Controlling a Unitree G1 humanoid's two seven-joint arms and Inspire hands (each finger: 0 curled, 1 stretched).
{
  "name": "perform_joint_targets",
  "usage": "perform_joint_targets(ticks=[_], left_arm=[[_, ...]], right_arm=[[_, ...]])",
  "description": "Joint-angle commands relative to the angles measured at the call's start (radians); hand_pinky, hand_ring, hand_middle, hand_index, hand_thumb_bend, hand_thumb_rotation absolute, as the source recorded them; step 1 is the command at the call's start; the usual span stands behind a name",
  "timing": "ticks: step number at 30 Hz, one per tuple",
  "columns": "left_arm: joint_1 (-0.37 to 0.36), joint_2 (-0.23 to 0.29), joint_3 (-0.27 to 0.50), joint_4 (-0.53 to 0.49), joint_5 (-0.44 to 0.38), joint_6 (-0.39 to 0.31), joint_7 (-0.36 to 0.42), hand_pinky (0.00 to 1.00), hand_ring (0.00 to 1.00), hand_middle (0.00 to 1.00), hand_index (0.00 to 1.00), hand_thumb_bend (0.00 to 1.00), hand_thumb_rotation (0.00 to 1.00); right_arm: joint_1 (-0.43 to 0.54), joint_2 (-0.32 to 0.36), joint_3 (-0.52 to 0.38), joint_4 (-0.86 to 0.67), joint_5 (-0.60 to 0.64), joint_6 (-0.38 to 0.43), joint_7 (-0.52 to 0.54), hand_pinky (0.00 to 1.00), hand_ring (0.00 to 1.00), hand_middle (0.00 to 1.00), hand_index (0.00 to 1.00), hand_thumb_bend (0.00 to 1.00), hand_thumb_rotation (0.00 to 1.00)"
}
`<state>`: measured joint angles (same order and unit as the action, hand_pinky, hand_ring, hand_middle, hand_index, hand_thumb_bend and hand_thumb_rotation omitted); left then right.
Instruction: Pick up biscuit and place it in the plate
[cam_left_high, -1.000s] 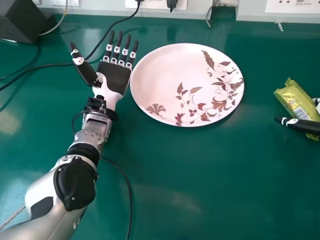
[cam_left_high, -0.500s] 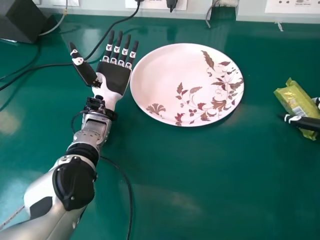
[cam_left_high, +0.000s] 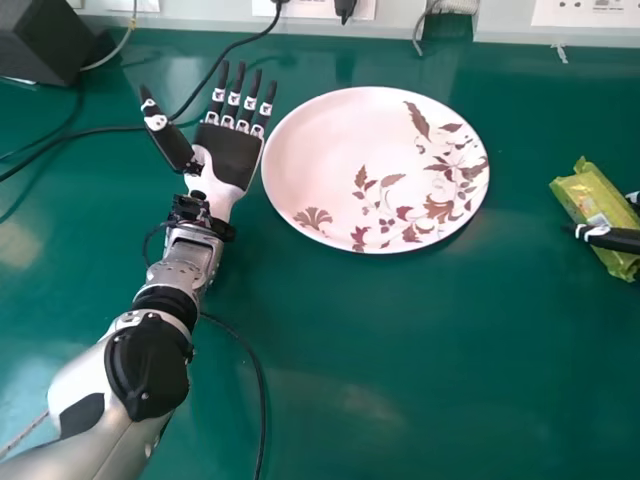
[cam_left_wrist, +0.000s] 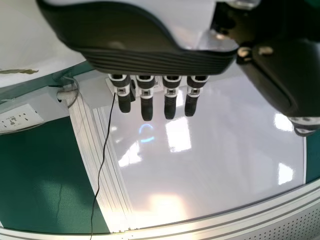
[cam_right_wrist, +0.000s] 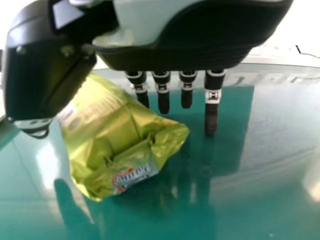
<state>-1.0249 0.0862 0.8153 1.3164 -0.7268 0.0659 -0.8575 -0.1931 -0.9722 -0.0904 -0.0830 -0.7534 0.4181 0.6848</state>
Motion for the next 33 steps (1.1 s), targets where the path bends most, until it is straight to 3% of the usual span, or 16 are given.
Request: perform_joint_targets(ticks=[1, 10, 17, 26, 33], left_arm=[[0.010, 0.005, 0.011, 0.006, -0.011, 0.003, 0.002, 1.00, 0.96, 1.00, 1.00, 1.00, 0.68], [0.008, 0.005, 0.018, 0.006, -0.014, -0.007, 0.007, 1.00, 0.97, 1.00, 1.00, 1.00, 0.69], [0.010, 0.005, 0.024, 0.006, -0.014, -0.004, -0.006, 1.00, 0.97, 1.00, 1.00, 1.00, 0.67], [0.009, 0.004, 0.035, 0.006, -0.022, 0.001, -0.013, 1.00, 0.98, 1.00, 1.00, 1.00, 0.67], [0.009, 0.002, 0.038, 0.004, -0.041, 0.007, -0.010, 1.00, 0.97, 1.00, 1.00, 1.00, 0.70]], right_arm=[[0.025, -0.013, 0.008, -0.005, 0.014, 0.011, 0.013, 0.70, 0.86, 1.00, 1.00, 0.90, 0.13], [0.030, -0.019, 0.014, -0.018, 0.022, 0.017, 0.023, 0.69, 0.84, 0.99, 1.00, 0.90, 0.09], [0.030, -0.019, 0.014, -0.030, 0.031, 0.030, 0.024, 0.67, 0.80, 0.96, 1.00, 0.92, 0.00], [0.029, -0.026, 0.018, -0.030, 0.045, 0.036, 0.045, 0.67, 0.81, 0.97, 1.00, 0.92, 0.01], [0.012, -0.058, 0.071, -0.017, 0.010, 0.046, 0.073, 0.67, 0.81, 0.96, 1.00, 0.91, 0.01]])
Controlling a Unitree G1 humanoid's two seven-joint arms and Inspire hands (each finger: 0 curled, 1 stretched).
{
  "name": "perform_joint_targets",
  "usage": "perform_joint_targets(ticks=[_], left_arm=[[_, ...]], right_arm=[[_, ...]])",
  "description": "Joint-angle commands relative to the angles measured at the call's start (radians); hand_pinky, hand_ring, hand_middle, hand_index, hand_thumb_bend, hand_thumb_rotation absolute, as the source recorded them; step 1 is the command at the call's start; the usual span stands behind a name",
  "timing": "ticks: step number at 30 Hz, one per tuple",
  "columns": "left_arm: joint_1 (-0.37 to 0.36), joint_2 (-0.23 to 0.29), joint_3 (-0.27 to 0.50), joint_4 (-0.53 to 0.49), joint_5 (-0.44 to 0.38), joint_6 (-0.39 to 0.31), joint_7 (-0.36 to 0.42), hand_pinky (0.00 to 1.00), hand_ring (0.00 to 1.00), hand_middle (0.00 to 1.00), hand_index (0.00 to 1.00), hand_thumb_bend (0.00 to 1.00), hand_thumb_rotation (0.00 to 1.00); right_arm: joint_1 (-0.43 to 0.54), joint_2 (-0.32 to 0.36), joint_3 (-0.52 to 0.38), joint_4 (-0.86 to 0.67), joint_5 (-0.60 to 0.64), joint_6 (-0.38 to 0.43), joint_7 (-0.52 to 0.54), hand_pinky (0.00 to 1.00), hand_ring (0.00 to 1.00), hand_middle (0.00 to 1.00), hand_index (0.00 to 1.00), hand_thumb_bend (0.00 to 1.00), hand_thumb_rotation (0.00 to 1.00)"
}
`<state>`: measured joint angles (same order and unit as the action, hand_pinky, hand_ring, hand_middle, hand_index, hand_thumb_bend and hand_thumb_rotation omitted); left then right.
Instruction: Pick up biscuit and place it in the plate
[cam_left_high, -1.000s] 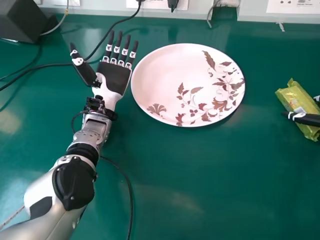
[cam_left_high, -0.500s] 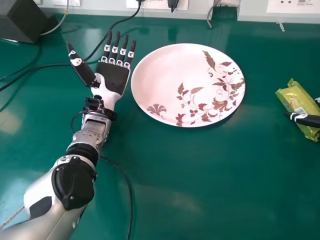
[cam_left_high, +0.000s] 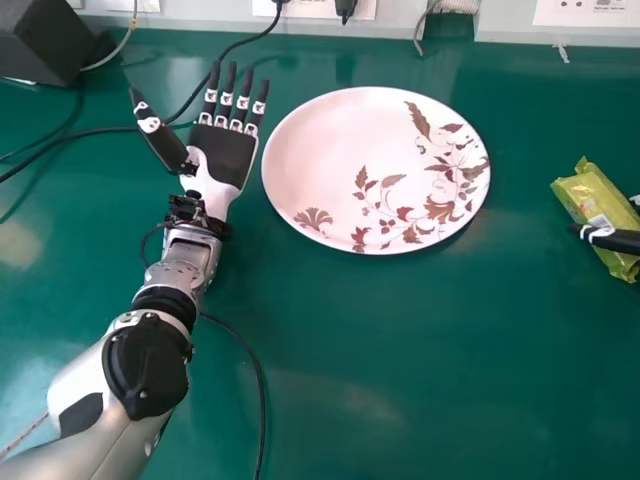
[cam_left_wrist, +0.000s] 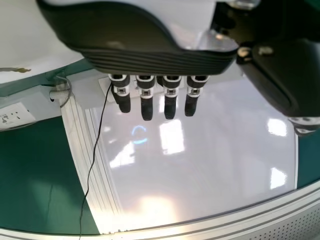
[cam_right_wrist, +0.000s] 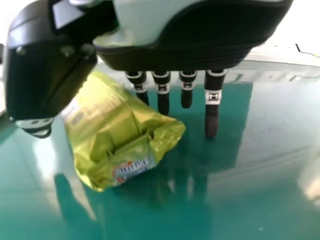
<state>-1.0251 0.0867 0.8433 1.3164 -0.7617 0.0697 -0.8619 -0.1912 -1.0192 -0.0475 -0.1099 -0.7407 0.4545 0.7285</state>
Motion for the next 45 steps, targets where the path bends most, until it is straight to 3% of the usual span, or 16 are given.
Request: perform_joint_targets(ticks=[1, 15, 26, 33, 35, 40, 45], left_arm=[[0.009, 0.002, 0.010, 0.005, -0.009, 0.006, -0.004, 1.00, 0.97, 1.00, 1.00, 1.00, 0.70], [0.012, 0.005, 0.009, 0.004, -0.012, 0.017, -0.027, 0.87, 0.94, 1.00, 1.00, 1.00, 0.72], [0.013, 0.009, 0.018, 0.005, -0.018, 0.023, -0.020, 0.88, 0.93, 1.00, 1.00, 1.00, 0.70], [0.011, 0.010, 0.035, 0.005, -0.034, 0.047, -0.008, 0.93, 0.95, 1.00, 1.00, 1.00, 0.71], [0.008, 0.007, 0.045, 0.006, -0.050, 0.052, 0.004, 0.86, 0.94, 1.00, 1.00, 1.00, 0.71], [0.002, 0.009, 0.074, 0.010, -0.086, 0.078, 0.046, 0.80, 0.93, 1.00, 1.00, 1.00, 0.70], [-0.001, 0.010, 0.098, 0.011, -0.120, 0.127, 0.074, 0.85, 0.93, 1.00, 1.00, 1.00, 0.70]], right_arm=[[0.004, -0.013, 0.038, 0.017, -0.009, 0.011, 0.030, 0.67, 0.80, 0.96, 1.00, 0.92, 0.01], [-0.044, -0.024, 0.127, 0.030, -0.073, 0.034, 0.076, 0.67, 0.80, 0.97, 1.00, 0.92, 0.00], [-0.045, -0.015, 0.138, 0.042, -0.085, 0.047, 0.090, 0.60, 0.72, 0.94, 1.00, 0.94, 0.00], [-0.047, -0.025, 0.142, 0.042, -0.082, 0.042, 0.106, 0.53, 0.67, 0.88, 0.90, 0.95, 0.00], [-0.044, -0.027, 0.138, 0.038, -0.079, 0.041, 0.106, 0.49, 0.64, 0.85, 0.85, 0.93, 0.00], [-0.042, -0.027, 0.135, 0.038, -0.072, 0.047, 0.105, 0.44, 0.56, 0.77, 0.76, 0.89, 0.00], [-0.037, -0.033, 0.132, 0.028, -0.072, 0.045, 0.101, 0.40, 0.50, 0.70, 0.71, 0.90, 0.00]])
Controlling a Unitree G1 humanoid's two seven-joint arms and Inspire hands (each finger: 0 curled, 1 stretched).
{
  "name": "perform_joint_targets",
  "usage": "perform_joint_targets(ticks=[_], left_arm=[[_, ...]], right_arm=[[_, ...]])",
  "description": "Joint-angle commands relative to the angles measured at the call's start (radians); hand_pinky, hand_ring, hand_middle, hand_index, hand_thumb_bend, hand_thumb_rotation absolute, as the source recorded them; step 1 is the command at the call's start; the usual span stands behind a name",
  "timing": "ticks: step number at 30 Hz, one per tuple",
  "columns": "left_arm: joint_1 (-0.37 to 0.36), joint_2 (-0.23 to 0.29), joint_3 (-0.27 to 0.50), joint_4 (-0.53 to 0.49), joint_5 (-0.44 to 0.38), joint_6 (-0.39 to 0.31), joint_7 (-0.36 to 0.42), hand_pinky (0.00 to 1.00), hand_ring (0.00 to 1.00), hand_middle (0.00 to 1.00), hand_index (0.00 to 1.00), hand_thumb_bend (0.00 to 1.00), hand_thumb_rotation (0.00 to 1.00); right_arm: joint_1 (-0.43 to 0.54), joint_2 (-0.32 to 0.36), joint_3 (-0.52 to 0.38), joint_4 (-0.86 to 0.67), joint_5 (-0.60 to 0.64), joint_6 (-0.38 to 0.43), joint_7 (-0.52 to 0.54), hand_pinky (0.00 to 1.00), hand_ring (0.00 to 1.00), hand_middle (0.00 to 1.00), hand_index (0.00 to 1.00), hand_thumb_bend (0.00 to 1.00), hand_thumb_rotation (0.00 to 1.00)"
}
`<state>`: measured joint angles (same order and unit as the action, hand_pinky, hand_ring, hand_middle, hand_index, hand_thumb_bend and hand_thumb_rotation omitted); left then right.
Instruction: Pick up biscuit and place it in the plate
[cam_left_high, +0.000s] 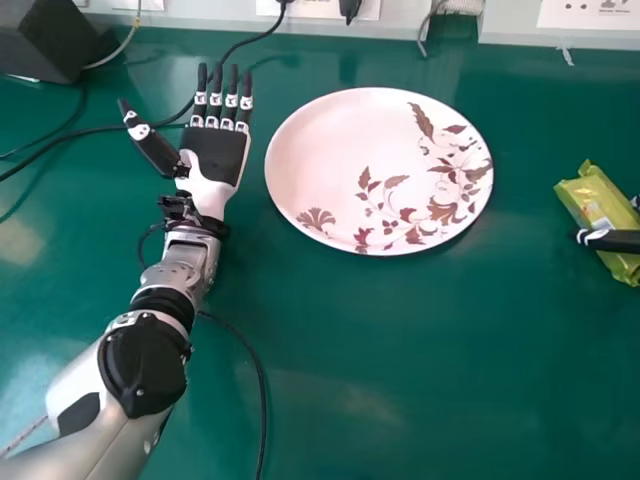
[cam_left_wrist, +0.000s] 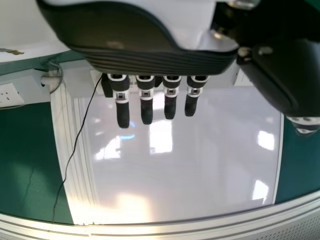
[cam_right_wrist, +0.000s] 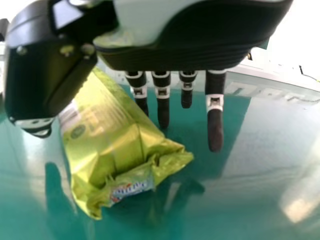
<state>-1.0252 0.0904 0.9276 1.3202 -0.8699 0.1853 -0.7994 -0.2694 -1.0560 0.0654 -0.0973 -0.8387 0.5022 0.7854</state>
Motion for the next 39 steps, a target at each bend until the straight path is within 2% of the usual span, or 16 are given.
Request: perform_joint_targets(ticks=[1, 7, 13, 14, 15, 18, 20, 23, 26, 30, 37, 39], left_arm=[[-0.001, 0.006, 0.015, 0.007, -0.015, 0.018, 0.009, 0.87, 0.93, 1.00, 1.00, 1.00, 0.71], [0.004, 0.011, 0.021, 0.008, -0.028, 0.056, -0.008, 0.89, 0.93, 1.00, 1.00, 1.00, 0.72], [0.001, 0.009, 0.028, 0.006, -0.026, 0.032, -0.002, 0.98, 0.95, 1.00, 1.00, 1.00, 0.72], [0.001, 0.009, 0.028, 0.006, -0.023, 0.027, -0.002, 0.98, 0.95, 1.00, 1.00, 1.00, 0.72], [0.001, 0.009, 0.027, 0.006, -0.022, 0.022, -0.002, 0.99, 0.95, 1.00, 1.00, 1.00, 0.72], [0.002, 0.011, 0.024, 0.006, -0.018, 0.022, -0.016, 1.00, 0.95, 1.00, 1.00, 1.00, 0.73], [0.001, 0.010, 0.023, 0.005, -0.017, 0.015, -0.003, 0.99, 0.96, 1.00, 1.00, 1.00, 0.74], [0.001, 0.007, 0.019, 0.003, -0.012, -0.008, 0.008, 1.00, 0.96, 1.00, 1.00, 1.00, 0.74], [0.002, 0.007, 0.010, 0.003, 0.000, -0.032, -0.002, 0.98, 0.95, 1.00, 1.00, 1.00, 0.75], [0.001, 0.009, 0.004, 0.003, 0.008, -0.040, -0.001, 0.96, 0.95, 1.00, 1.00, 1.00, 0.74], [-0.001, 0.008, -0.007, 0.002, 0.018, -0.057, 0.008, 0.94, 0.95, 1.00, 1.00, 1.00, 0.71], [0.000, 0.009, -0.012, 0.002, 0.023, -0.057, -0.003, 0.96, 0.95, 1.00, 1.00, 1.00, 0.70]], right_arm=[[0.044, 0.001, 0.019, 0.014, 0.024, -0.007, 0.040, 0.39, 0.49, 0.69, 0.70, 0.90, 0.00], [0.051, 0.000, 0.002, 0.004, 0.035, -0.009, 0.033, 0.32, 0.41, 0.63, 0.68, 0.84, 0.00], [0.053, -0.006, -0.006, -0.006, 0.041, -0.007, 0.039, 0.24, 0.33, 0.58, 0.64, 0.86, 0.00], [0.053, -0.007, -0.006, -0.006, 0.041, -0.007, 0.040, 0.23, 0.32, 0.53, 0.60, 0.71, 0.00], [0.052, -0.008, -0.006, -0.005, 0.043, -0.009, 0.039, 0.22, 0.31, 0.51, 0.55, 0.61, 0.00], [0.055, -0.008, -0.011, -0.006, 0.048, -0.012, 0.035, 0.20, 0.29, 0.49, 0.44, 0.55, 0.00], [0.054, -0.009, -0.012, -0.006, 0.050, -0.015, 0.035, 0.19, 0.28, 0.48, 0.45, 0.55, 0.00], [0.052, -0.013, -0.009, -0.004, 0.051, -0.021, 0.034, 0.18, 0.26, 0.48, 0.53, 0.54, 0.00], [0.049, -0.010, -0.008, -0.003, 0.053, -0.022, 0.034, 0.18, 0.26, 0.48, 0.46, 0.55, 0.00], [0.042, -0.004, -0.006, -0.001, 0.054, -0.015, 0.035, 0.17, 0.25, 0.43, 0.49, 0.52, 0.00], [0.047, -0.004, -0.010, -0.015, 0.048, -0.005, 0.031, 0.17, 0.23, 0.45, 0.49, 0.52, 0.00], [0.049, -0.006, -0.015, -0.027, 0.047, 0.004, 0.035, 0.17, 0.22, 0.45, 0.49, 0.52, 0.00]])
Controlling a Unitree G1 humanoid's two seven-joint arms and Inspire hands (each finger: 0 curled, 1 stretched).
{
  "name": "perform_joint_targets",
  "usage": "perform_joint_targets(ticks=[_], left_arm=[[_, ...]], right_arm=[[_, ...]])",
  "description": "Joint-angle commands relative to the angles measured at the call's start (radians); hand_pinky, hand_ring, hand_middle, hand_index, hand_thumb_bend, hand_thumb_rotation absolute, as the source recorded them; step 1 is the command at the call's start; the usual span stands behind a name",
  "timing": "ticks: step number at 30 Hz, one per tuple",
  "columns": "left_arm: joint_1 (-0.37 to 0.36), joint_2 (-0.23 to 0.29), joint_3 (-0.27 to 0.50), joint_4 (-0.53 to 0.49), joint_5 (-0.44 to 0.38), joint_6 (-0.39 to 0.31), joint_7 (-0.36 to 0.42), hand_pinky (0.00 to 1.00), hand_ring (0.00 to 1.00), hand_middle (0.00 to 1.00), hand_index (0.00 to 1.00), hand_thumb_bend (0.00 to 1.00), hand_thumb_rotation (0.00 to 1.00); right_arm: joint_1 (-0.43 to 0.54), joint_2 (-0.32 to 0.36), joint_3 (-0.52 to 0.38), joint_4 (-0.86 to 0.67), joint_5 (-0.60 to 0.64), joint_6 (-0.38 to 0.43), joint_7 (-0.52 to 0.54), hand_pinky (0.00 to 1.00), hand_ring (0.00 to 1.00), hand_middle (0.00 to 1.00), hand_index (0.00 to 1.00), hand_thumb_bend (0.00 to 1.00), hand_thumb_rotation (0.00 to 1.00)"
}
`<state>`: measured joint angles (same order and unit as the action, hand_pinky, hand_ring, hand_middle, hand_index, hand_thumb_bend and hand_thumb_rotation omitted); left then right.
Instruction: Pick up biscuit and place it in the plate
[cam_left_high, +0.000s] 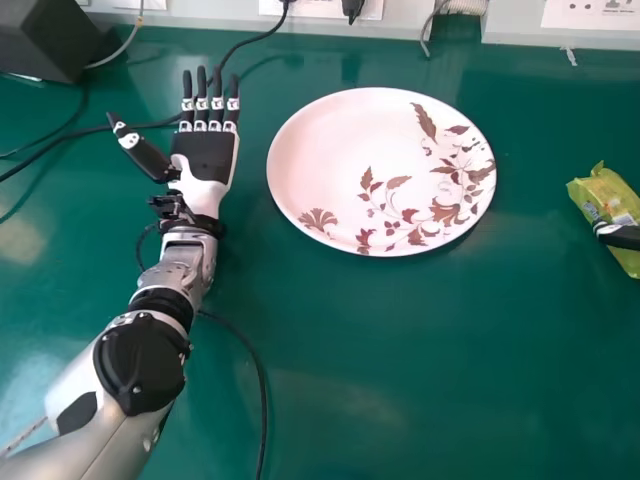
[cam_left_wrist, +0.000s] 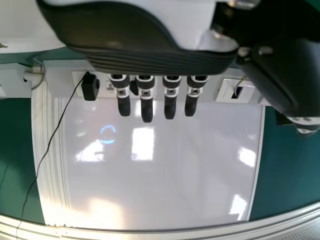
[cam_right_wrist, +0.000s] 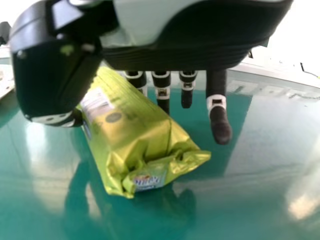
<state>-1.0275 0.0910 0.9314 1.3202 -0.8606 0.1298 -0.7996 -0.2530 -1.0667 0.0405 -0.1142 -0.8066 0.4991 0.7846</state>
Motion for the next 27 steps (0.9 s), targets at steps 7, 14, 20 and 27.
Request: perform_joint_targets(ticks=[7, 14, 20, 27], left_arm=[[0.003, 0.011, -0.019, 0.003, 0.025, 0.004, -0.008, 0.97, 0.95, 1.00, 1.00, 1.00, 0.67], [0.004, 0.011, -0.027, 0.002, 0.031, 0.000, -0.005, 0.96, 0.95, 1.00, 1.00, 1.00, 0.69], [0.004, 0.010, -0.027, 0.002, 0.034, -0.004, 0.004, 0.94, 0.96, 1.00, 1.00, 1.00, 0.69], [0.004, 0.009, -0.034, 0.001, 0.041, -0.010, 0.010, 0.96, 0.96, 1.00, 1.00, 1.00, 0.69]], right_arm=[[0.039, 0.000, -0.008, -0.036, 0.029, 0.029, 0.032, 0.17, 0.22, 0.44, 0.49, 0.52, 0.00], [0.041, -0.006, -0.017, -0.050, 0.030, 0.030, 0.038, 0.17, 0.22, 0.44, 0.49, 0.52, 0.00], [0.043, -0.005, -0.031, -0.070, 0.024, 0.051, 0.049, 0.18, 0.23, 0.45, 0.49, 0.52, 0.00], [0.067, -0.007, -0.057, -0.120, 0.012, 0.064, 0.037, 0.18, 0.23, 0.45, 0.49, 0.52, 0.00]])
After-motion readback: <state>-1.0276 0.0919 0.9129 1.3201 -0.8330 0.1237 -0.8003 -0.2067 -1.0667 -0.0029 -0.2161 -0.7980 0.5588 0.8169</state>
